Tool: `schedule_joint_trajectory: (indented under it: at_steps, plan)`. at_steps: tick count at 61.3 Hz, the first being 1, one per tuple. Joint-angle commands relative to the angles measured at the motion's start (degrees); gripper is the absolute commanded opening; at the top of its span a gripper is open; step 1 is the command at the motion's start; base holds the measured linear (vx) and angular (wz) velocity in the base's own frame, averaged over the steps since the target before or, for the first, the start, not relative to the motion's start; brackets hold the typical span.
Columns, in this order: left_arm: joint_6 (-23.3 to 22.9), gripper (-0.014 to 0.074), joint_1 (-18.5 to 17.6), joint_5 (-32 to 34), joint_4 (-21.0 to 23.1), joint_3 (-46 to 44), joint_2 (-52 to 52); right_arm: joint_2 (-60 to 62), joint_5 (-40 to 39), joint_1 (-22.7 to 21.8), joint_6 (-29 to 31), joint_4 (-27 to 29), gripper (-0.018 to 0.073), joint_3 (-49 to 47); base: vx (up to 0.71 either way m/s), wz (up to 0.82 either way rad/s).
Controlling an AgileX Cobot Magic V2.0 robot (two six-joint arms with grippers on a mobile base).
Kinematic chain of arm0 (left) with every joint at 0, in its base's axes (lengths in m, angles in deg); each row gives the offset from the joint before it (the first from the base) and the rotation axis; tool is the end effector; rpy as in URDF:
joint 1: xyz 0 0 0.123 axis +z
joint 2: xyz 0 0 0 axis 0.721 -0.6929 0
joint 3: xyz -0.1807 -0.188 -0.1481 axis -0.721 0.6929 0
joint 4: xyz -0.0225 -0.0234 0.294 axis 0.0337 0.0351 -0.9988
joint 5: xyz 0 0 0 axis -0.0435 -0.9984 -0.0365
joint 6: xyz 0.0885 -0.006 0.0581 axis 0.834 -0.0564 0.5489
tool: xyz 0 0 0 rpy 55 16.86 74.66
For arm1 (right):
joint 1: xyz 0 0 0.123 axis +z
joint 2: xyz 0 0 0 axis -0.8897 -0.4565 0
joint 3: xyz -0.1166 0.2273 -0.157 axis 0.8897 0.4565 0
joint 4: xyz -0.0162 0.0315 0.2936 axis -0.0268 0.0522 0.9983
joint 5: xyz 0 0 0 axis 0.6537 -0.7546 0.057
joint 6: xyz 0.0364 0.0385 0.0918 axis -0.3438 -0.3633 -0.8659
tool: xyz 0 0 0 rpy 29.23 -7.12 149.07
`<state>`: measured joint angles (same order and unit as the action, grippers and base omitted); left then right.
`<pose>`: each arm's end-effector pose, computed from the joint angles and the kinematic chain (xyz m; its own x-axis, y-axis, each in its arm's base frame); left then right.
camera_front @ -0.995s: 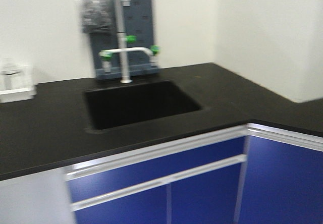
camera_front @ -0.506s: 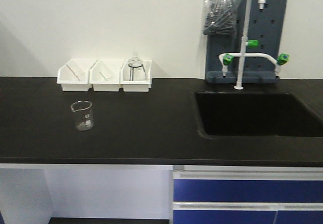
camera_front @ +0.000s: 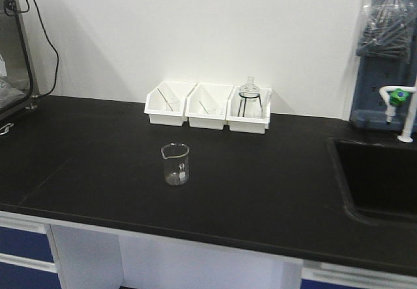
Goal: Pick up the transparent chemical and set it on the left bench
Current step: 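Drive the base to the bench with white bins, holding the vial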
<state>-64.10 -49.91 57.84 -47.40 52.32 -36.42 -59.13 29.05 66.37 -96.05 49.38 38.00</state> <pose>0.1011 -0.0067 0.2037 0.0605 0.0281 -0.9978 0.0640 0.9974 0.0319 0.1354 0.0083 0.2534 -0.0656 -0.0033 -0.9978 -0.0616 0.9981 0.0008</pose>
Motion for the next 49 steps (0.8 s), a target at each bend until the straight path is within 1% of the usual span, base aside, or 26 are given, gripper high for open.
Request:
schedule_joint_trajectory:
  at_steps: [1, 49]
  plan:
    - [-0.4, -0.0004, -0.1, 4.5, 0.0, 0.9, 1.1, -0.4, -4.5, -0.3, 0.1, -0.4, 0.001, -1.8, 0.3, 0.16]
    - [-0.4, -0.0004, -0.1, 4.5, 0.0, 0.9, 1.1, -0.4, -4.4, -0.3, 0.1, -0.4, 0.001, -1.8, 0.35, 0.05]
